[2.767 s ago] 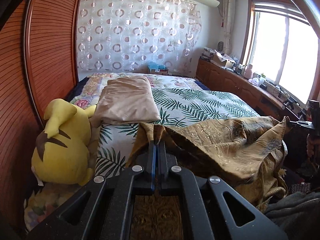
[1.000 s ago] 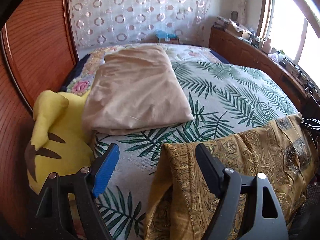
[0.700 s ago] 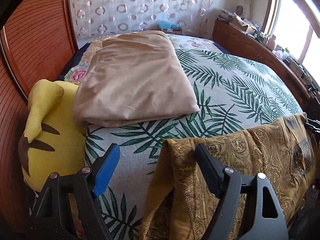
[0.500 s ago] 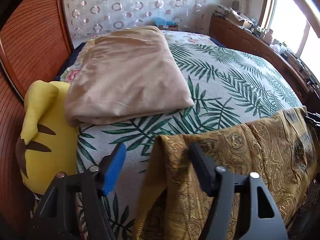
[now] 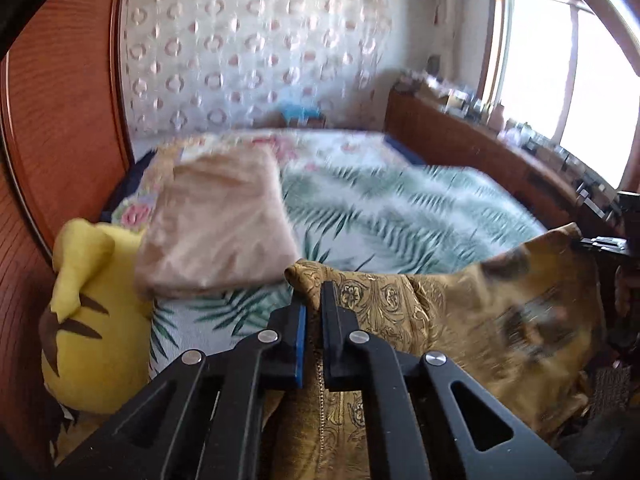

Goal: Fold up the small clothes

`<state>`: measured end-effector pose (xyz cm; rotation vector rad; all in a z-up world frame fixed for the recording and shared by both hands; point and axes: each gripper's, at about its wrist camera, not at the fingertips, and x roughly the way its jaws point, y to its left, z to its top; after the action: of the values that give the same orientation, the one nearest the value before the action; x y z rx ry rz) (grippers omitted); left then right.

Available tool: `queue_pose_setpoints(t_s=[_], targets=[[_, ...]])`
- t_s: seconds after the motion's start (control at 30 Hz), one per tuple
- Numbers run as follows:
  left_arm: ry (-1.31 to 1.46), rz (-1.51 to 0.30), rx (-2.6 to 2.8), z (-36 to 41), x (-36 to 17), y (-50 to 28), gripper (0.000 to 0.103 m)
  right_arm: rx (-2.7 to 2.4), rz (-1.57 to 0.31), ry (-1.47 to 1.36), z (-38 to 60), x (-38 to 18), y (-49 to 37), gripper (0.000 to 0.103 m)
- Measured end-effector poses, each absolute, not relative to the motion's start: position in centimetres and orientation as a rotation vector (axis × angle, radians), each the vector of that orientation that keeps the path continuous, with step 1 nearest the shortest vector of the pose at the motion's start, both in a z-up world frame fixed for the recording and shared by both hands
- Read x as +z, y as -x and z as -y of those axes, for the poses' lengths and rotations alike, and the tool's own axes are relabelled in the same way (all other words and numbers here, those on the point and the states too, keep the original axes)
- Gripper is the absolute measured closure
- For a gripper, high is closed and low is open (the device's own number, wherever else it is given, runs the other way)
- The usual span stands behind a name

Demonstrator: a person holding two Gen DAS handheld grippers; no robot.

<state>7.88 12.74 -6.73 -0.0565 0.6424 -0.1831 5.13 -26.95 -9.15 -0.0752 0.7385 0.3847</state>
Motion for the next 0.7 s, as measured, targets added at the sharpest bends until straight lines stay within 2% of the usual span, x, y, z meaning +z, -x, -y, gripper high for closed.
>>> queue_pose_setpoints(t_s=[0.23, 0.47, 0.7], targets=[[0.102, -0.396, -0.228, -13.2, 3.1, -3.9, 0.096, 0.398, -0.508, 0.121, 27.0, 0.4, 0.8, 0.095], [0.131, -0.227, -0.201, -15.7, 9.5, -2.5, 0.096, 0.405, -0.298, 0.168, 27.8, 10.1, 4.9, 0.095], [0.106, -0.125, -0.142, -16.5, 13.8, -6.1, 0.096, 0.369, -0.200, 0.275, 25.4, 16.2, 1.9, 0.095]])
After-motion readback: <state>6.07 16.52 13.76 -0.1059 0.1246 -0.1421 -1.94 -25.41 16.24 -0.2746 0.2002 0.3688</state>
